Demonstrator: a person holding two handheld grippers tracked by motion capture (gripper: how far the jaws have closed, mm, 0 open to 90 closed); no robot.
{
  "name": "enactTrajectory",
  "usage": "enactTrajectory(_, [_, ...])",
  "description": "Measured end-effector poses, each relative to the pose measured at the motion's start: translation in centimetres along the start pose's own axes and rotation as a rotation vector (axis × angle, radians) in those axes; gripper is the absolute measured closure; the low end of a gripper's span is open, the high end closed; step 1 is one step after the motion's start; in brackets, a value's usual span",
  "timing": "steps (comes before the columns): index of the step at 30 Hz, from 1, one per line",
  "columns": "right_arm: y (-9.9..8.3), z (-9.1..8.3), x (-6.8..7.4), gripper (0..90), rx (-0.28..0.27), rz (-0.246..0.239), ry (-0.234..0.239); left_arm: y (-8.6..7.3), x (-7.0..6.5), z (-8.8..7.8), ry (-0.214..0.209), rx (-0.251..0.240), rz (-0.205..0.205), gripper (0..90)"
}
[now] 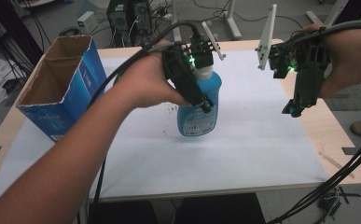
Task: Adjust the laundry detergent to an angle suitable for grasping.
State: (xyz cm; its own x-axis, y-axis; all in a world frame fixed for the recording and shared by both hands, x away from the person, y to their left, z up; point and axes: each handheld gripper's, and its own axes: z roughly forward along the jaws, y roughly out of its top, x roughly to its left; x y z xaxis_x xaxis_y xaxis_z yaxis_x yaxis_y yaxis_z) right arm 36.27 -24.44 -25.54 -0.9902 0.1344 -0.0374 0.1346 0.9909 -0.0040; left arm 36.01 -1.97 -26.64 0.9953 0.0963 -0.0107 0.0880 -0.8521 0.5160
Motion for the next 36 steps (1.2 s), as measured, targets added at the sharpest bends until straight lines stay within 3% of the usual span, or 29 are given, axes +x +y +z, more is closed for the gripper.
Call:
enactTrajectory(2, [0.3, 0.1, 0.0, 1.6, 0.003, -0.004, 0.002, -0.5, 0.1, -0.4, -0.031, 0.005, 0.005, 43.7])
enactTrajectory(8, [1.1, 0.2, -0.1, 1.6, 0.007, -0.021, 0.005, -2.3, 0.4, -1.3, -0.102, 0.020, 0.087, 43.6])
enactTrajectory(12, [1.3, 0.2, 0.0, 1.6, 0.011, -0.025, 0.006, -3.5, 0.9, -1.9, -0.143, 0.024, 0.105, 43.6])
enactTrajectory(15, [1.4, 0.3, 0.1, 1.6, 0.013, -0.022, 0.006, -4.3, 1.1, -2.0, -0.156, 0.024, 0.117, 43.6])
enactTrajectory(24, [1.3, 0.3, 0.3, 1.6, 0.021, -0.014, 0.003, -6.5, 1.5, -2.0, -0.206, 0.004, 0.211, 43.7])
enactTrajectory(29, [1.1, 0.2, 0.4, 1.6, 0.020, -0.016, 0.002, -7.7, 1.3, -1.4, -0.215, 0.003, 0.291, 43.6])
enactTrajectory(36, [1.3, 0.3, 0.5, 1.6, 0.019, -0.020, 0.001, -8.7, 1.2, -1.1, -0.228, -0.009, 0.328, 43.6])
